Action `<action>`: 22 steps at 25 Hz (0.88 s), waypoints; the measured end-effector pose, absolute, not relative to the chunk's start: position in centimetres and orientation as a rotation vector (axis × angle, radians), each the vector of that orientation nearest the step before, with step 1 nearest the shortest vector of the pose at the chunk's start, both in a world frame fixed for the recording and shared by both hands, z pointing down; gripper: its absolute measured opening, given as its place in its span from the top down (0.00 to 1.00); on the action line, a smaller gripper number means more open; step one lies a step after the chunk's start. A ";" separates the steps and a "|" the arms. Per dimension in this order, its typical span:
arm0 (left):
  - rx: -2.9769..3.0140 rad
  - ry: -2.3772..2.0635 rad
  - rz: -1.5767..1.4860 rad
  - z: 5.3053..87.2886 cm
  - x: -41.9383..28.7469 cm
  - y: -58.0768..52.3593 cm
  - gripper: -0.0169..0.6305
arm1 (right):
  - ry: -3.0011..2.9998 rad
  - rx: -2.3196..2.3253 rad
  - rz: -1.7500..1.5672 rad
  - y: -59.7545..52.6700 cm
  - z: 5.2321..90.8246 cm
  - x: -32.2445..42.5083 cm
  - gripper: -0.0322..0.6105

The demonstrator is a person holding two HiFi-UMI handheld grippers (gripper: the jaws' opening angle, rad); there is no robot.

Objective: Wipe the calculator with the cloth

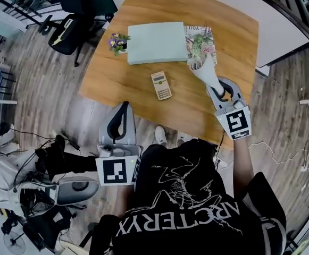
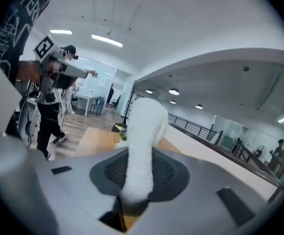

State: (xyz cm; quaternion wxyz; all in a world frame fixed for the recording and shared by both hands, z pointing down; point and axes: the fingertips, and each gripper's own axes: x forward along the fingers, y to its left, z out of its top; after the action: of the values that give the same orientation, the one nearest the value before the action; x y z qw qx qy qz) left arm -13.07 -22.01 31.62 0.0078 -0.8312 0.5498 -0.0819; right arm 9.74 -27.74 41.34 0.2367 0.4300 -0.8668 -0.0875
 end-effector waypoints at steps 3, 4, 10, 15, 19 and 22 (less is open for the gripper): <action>-2.603 1.695 -0.240 31.8 -12.7 -22.5 0.96 | -2.476 1.298 -0.256 -27.2 37.5 10.0 0.81; -2.598 1.693 -0.242 31.8 -12.6 -22.7 0.96 | -2.518 1.353 -0.228 -26.9 36.4 10.1 0.81; -2.605 1.680 -0.246 31.7 -11.8 -23.4 0.96 | -2.628 1.555 -0.123 -26.0 33.6 10.1 0.81; -2.587 1.666 -0.224 31.5 -11.6 -24.0 0.96 | -2.621 1.596 -0.168 -25.2 32.5 8.9 0.81; -2.587 1.658 -0.216 31.4 -11.7 -24.1 0.96 | -2.647 1.541 -0.153 -24.9 32.5 7.9 0.81; -2.596 1.668 -0.224 31.0 -11.8 -23.9 0.96 | -2.652 1.525 -0.153 -24.8 32.3 7.4 0.81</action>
State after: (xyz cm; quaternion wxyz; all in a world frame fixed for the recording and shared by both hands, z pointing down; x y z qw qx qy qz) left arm -11.80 -23.90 31.01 0.0237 -0.8389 0.5390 -0.0722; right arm 7.43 -24.80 32.31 0.0393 0.4976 -0.8651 -0.0499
